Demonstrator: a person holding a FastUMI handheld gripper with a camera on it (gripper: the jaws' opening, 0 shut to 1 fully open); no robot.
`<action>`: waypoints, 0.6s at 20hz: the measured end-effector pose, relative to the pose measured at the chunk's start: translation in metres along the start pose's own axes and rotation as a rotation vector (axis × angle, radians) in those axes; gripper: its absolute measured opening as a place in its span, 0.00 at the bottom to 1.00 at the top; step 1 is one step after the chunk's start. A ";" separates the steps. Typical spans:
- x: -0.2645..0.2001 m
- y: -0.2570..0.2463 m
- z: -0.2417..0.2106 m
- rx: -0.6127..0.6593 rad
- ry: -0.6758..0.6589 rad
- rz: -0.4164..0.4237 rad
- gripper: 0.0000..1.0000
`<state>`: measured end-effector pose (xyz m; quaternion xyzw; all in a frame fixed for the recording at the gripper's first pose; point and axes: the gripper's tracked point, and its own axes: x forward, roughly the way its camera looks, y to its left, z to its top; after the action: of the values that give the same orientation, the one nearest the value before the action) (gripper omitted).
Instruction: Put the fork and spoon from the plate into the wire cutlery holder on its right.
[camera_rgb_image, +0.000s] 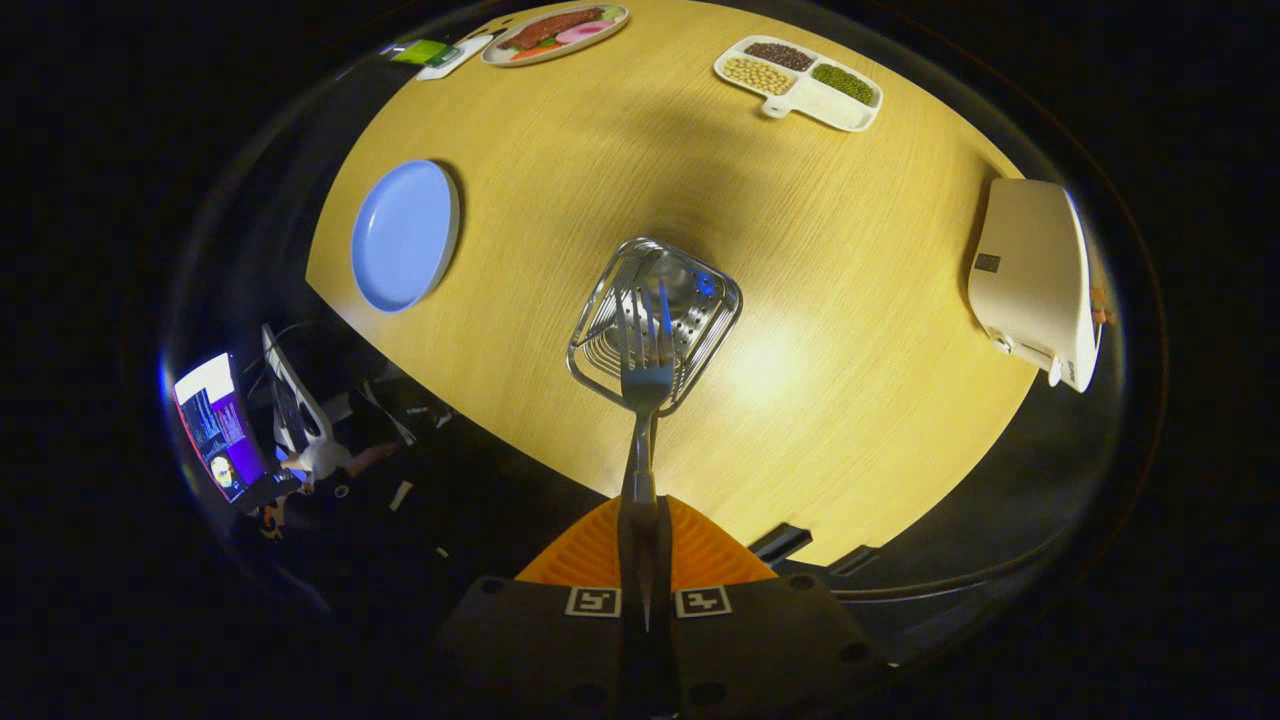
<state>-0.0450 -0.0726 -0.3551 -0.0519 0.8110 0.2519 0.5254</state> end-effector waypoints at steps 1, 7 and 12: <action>0.003 0.002 0.002 -0.012 0.036 -0.008 0.05; 0.001 -0.013 0.007 -0.064 0.216 -0.088 0.05; 0.012 -0.014 0.019 -0.076 0.283 -0.088 0.05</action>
<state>-0.0294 -0.0735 -0.3763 -0.1423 0.8637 0.2494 0.4143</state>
